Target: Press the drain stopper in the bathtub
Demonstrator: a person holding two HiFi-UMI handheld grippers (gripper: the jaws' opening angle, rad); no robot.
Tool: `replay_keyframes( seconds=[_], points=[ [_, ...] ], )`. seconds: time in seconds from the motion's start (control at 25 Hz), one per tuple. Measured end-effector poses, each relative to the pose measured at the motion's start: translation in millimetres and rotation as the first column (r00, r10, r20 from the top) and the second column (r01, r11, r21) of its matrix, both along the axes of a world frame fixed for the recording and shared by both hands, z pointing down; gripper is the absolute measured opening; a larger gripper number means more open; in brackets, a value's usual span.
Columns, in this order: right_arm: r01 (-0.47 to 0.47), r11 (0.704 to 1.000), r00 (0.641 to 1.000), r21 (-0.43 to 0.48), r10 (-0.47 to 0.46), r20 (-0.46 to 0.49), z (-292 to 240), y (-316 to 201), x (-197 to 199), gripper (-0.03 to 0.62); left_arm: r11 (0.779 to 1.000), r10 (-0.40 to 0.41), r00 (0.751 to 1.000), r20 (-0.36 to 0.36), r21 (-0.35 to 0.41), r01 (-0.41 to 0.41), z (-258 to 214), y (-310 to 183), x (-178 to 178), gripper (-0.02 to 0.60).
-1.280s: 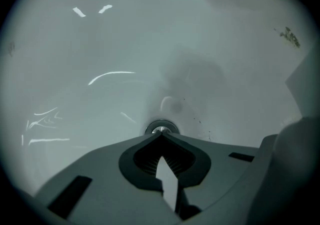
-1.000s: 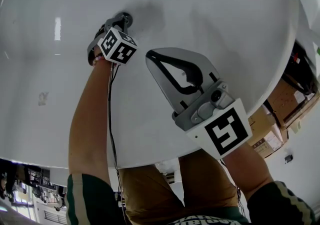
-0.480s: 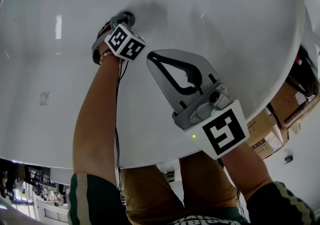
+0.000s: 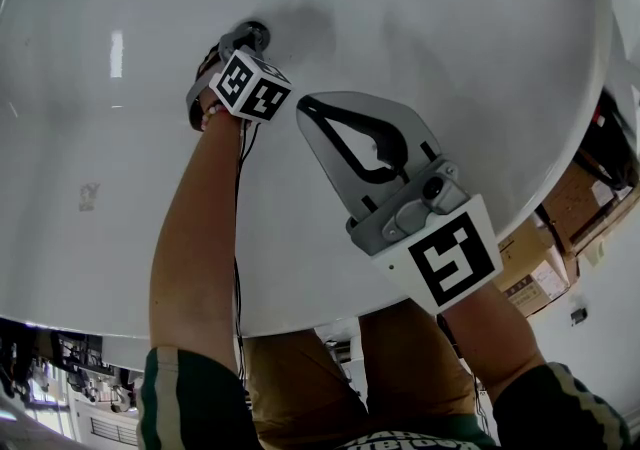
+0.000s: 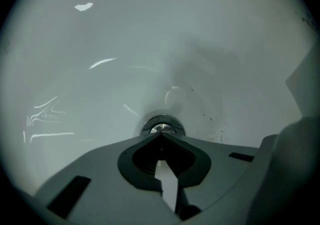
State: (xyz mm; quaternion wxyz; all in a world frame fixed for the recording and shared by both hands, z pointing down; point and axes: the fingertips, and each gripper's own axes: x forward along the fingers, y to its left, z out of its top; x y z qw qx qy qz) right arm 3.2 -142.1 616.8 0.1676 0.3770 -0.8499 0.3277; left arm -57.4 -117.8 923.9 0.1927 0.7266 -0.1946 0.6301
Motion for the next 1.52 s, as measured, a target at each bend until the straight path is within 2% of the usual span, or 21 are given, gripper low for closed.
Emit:
replay_keyframes(
  seconds=[0.76, 1.16, 1.52],
  points=[
    [-0.038, 0.999, 0.999, 0.004, 0.038, -0.006, 0.2, -2.1, 3.5, 0.012, 1.000, 0.008, 1.000, -0.013, 0.015, -0.008, -14.0, 2.1, -3.2, 0.009],
    [-0.028, 1.000, 1.000, 0.003, 0.028, -0.013, 5.4, -1.8, 4.4, 0.012, 0.998, -0.054, 0.998, -0.032, 0.013, 0.054, -11.1, 1.2, -2.4, 0.009],
    [-0.047, 0.999, 0.998, 0.019, 0.048, -0.049, -7.4, -5.0, 16.1, 0.012, 0.998, -0.066, 0.997, -0.036, 0.013, 0.066, -33.3, -5.5, 0.3, 0.009]
  ],
)
